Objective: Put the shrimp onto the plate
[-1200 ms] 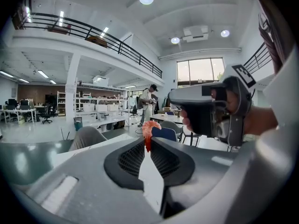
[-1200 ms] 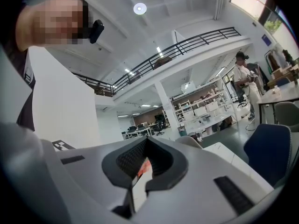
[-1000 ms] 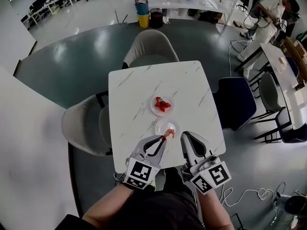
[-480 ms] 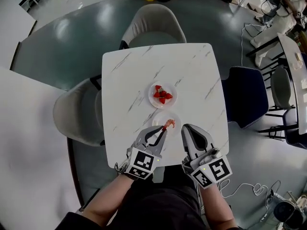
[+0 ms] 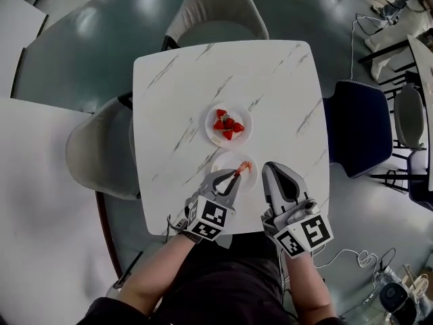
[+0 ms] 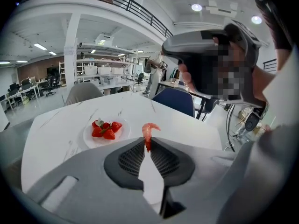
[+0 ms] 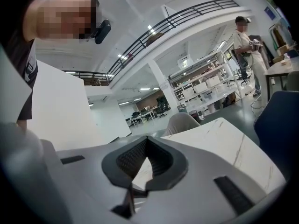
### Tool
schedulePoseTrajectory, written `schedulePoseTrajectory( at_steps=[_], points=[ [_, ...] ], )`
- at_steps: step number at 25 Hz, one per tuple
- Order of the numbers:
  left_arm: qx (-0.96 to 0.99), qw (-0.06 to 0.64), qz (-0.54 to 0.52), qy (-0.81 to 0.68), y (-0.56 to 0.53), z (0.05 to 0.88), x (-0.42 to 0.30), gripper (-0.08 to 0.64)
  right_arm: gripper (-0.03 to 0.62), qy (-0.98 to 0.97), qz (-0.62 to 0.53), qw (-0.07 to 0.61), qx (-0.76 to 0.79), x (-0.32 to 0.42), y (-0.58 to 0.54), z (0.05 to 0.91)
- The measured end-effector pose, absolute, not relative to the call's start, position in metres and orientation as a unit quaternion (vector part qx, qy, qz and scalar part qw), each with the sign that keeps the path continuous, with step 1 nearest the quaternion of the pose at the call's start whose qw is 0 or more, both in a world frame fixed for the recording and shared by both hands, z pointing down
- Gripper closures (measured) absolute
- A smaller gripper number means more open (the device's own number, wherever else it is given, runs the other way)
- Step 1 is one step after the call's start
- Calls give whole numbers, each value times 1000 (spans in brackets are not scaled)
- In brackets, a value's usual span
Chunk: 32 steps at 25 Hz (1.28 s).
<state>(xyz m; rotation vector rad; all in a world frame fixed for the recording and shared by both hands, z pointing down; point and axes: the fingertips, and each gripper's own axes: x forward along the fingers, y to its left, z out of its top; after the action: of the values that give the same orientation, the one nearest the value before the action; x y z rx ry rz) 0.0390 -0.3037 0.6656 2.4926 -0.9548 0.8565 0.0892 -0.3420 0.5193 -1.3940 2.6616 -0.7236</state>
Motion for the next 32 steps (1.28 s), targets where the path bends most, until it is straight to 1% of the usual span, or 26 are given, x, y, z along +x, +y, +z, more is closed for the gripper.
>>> schedulePoseTrajectory(
  at_steps=[5,14,24,32],
  points=[
    [863,192,335,-326,-301,697,38,517,591,856,-246,21,-453,92,-349,537],
    [841,204,390,-314,-299,727,39,517,591,853,-254,26,-455,98,-352,550],
    [825,204,425,-311,-298,743,40,517,591,849,-260,25,-460,109,-344,552],
    [825,193,419,-326,-298,732,39,517,590,850,-255,21,-461,110,-334,546]
  ],
)
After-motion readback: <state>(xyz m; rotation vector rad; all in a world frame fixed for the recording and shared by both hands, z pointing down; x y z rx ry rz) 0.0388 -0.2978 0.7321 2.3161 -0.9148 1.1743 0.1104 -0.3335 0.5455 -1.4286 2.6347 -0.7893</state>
